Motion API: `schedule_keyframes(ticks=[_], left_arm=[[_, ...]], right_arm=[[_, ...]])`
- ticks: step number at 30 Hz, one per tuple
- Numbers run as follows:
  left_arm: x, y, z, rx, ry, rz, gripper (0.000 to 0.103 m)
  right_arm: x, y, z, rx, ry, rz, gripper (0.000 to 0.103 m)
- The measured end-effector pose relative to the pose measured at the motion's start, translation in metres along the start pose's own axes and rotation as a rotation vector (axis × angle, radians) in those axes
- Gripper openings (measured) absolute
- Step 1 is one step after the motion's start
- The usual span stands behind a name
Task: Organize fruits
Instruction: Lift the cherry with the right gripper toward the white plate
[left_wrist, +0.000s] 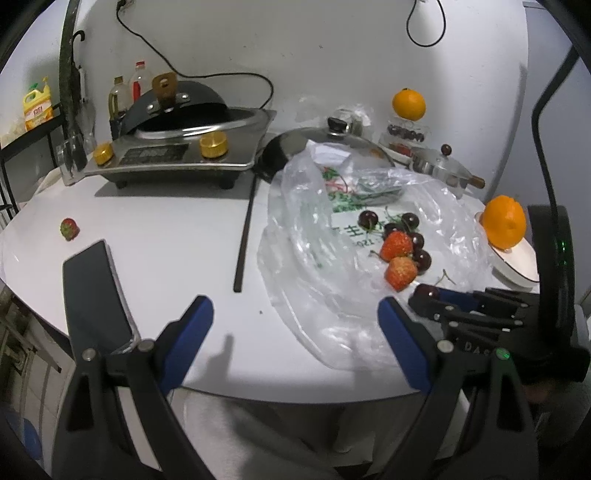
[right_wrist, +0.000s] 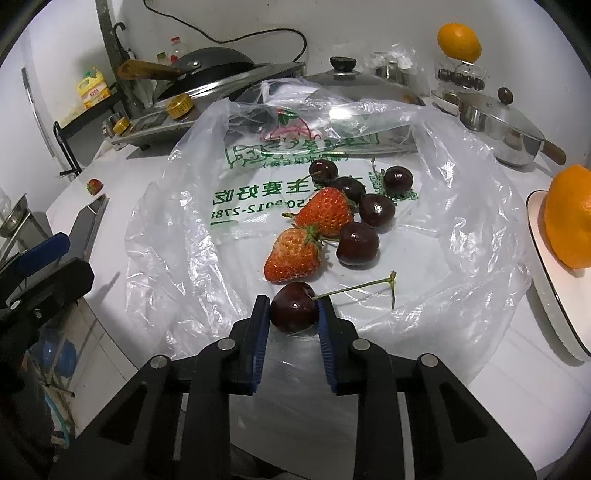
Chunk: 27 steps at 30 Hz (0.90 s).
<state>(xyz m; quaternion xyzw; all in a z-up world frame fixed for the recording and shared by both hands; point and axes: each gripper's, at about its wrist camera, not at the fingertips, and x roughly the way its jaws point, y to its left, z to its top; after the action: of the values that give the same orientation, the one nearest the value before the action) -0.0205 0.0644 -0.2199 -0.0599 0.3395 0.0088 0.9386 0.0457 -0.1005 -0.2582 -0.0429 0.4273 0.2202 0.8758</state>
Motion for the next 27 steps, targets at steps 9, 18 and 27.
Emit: schedule_keyframes(ticks=[9, 18, 27], left_arm=[[-0.003, -0.018, 0.011, 0.030, -0.008, 0.000, 0.091], [0.006, -0.051, 0.028, 0.086, -0.006, -0.009, 0.091], [0.028, -0.088, 0.041, 0.139, 0.015, -0.020, 0.091]], right_arm=[[-0.022, -0.012, 0.006, 0.003, -0.052, -0.001, 0.028], [-0.039, -0.041, 0.015, 0.023, -0.106, -0.021, 0.028], [-0.057, -0.071, 0.024, 0.010, -0.165, -0.056, 0.028]])
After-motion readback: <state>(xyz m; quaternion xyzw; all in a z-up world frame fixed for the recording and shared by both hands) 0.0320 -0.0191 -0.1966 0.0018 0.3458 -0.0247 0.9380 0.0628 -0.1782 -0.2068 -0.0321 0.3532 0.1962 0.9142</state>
